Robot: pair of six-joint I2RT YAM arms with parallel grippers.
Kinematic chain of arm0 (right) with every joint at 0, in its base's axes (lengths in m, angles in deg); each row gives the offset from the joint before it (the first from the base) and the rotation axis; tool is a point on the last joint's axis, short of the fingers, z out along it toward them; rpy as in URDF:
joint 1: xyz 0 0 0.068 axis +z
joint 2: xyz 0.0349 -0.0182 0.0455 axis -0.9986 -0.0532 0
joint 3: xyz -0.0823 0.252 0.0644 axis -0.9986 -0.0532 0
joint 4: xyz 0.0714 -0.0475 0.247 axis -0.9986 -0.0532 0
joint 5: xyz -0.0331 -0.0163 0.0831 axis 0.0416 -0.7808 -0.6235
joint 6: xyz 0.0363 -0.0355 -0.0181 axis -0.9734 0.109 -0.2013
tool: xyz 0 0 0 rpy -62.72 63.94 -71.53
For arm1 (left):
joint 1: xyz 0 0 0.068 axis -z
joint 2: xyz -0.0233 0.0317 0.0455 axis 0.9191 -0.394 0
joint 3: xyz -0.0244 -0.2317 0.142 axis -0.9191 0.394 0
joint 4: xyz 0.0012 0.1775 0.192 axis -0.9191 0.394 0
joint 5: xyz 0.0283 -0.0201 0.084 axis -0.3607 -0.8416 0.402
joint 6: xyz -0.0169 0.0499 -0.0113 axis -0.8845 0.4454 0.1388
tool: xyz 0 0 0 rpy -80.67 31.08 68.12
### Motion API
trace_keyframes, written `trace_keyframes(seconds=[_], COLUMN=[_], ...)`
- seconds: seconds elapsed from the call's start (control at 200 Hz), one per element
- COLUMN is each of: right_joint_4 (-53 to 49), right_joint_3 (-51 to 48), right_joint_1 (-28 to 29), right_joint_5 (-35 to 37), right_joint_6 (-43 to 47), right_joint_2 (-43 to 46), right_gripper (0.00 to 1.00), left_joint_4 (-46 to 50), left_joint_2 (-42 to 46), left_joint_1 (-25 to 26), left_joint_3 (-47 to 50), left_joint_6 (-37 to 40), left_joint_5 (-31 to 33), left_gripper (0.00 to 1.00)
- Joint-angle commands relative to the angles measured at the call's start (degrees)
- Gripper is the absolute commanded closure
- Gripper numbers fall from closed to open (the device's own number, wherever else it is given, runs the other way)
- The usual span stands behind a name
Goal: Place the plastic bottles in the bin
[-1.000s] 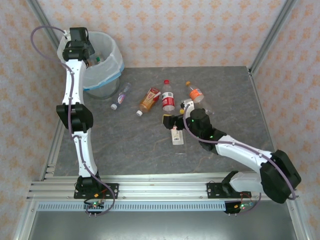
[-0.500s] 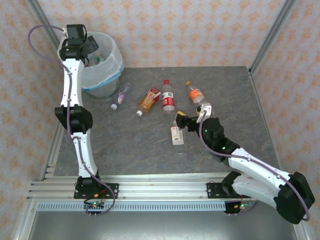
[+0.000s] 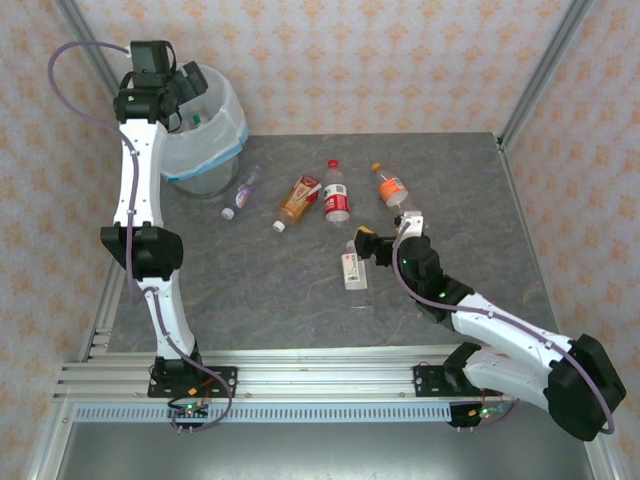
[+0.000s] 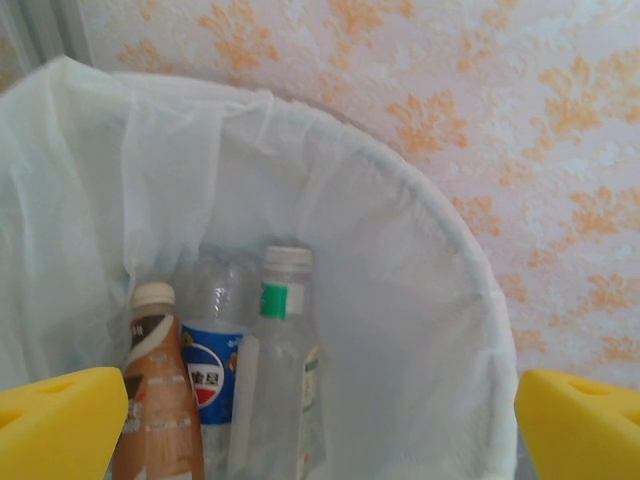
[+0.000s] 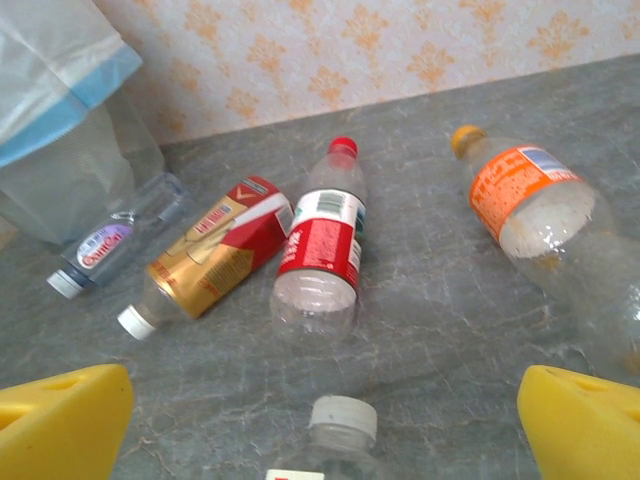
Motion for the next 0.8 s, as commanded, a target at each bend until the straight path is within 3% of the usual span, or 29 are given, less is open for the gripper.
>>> trace_keyframes(seconds=[0.0,0.14,0.28,0.565,0.796], right_joint_4=[-3.3,-10.1,-16.4,-21.4,-24.7], right_joint_3=[2.4,3.8,4.3,3.1,3.5], right_joint_1=[-0.2,-0.1,-0.2,-0.2,-0.2], right_joint_5=[2.5,5.6,4.1,2.1,-2.1], right_joint_6=[-2.4,-6.2,-6.9,-12.5,-13.7], right_joint_2=[-0.8,-1.2,-0.7,-0.8,-2.4], right_gripper=[0.01,0.01,0.01,0.01,0.01], left_joint_4=[-3.4,-9.8,-18.3,-22.7,-27.1], left_joint_2=[5.4,12.9,20.0,30.3,40.0], left_joint_1=[3.0,5.5,7.1,8.0,10.8], left_joint_3=[5.1,16.4,29.0,43.6,57.3], left_joint_6=[2.2,-0.2,-2.0,-6.2,-11.0], left_joint_5=[0.4,0.3,-1.7,-6.3,-5.3], left_gripper=[0.00,0.00,0.00,0.00,0.00])
